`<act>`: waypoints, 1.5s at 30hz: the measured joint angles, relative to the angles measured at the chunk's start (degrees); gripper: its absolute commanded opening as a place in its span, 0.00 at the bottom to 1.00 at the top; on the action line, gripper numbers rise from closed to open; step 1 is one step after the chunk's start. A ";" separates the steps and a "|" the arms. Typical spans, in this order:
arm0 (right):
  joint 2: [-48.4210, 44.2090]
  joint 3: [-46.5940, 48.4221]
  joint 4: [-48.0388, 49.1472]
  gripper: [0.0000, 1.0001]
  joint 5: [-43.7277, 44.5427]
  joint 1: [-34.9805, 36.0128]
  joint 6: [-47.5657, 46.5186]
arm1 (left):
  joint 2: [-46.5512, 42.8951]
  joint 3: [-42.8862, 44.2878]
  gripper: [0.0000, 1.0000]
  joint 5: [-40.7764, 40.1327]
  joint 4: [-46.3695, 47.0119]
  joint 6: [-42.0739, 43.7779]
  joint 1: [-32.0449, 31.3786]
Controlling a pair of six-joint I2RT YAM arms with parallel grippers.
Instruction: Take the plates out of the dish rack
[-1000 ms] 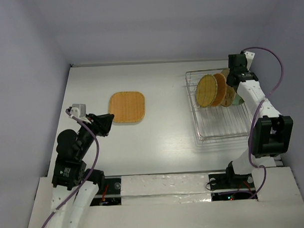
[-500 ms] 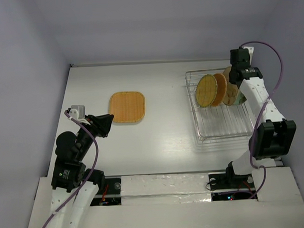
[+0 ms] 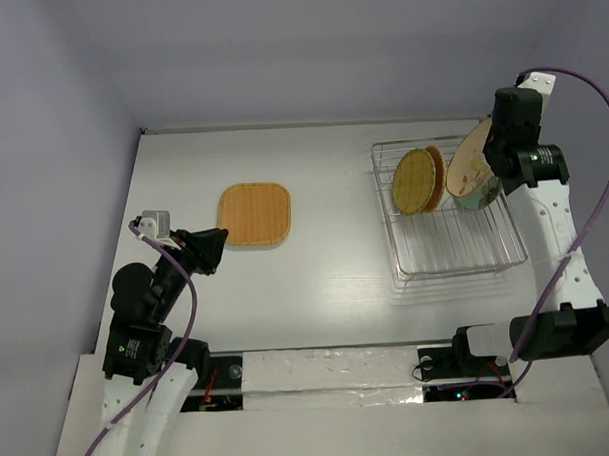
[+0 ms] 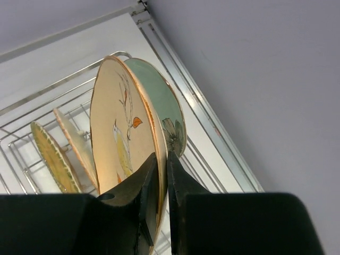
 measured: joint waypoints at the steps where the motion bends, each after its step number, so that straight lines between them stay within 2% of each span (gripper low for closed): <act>1: -0.63 0.00 -0.33 0.00 -0.09 0.02 0.13 | 0.00 0.00 0.20 0.02 0.00 0.00 0.00; 9: -6.23 0.00 -3.34 0.00 -5.81 0.02 4.26 | 0.00 0.00 0.21 0.00 0.00 -0.02 0.00; 16: -13.00 0.00 -4.02 0.00 -15.06 0.13 7.39 | 0.07 0.00 0.21 0.00 0.00 -0.04 0.07; 21: -16.87 -2.75 -2.27 0.00 -22.43 2.75 9.27 | 0.13 0.00 0.21 0.00 0.00 -0.04 0.24; 24: -18.10 -6.82 -0.15 0.00 -26.34 7.21 10.56 | 0.15 0.00 0.21 0.00 0.00 -0.04 0.46; 29: -17.22 -17.64 6.10 0.00 -34.56 16.55 13.09 | 0.15 0.00 0.21 -0.02 0.00 -0.04 1.03; 35: -13.16 -30.34 11.61 0.00 -41.97 24.28 15.56 | 0.52 0.00 0.22 -0.09 0.00 -0.04 2.08; 45: -5.05 -38.56 21.35 0.00 -44.94 31.34 16.26 | 1.25 0.00 0.22 -0.20 0.00 -0.04 3.13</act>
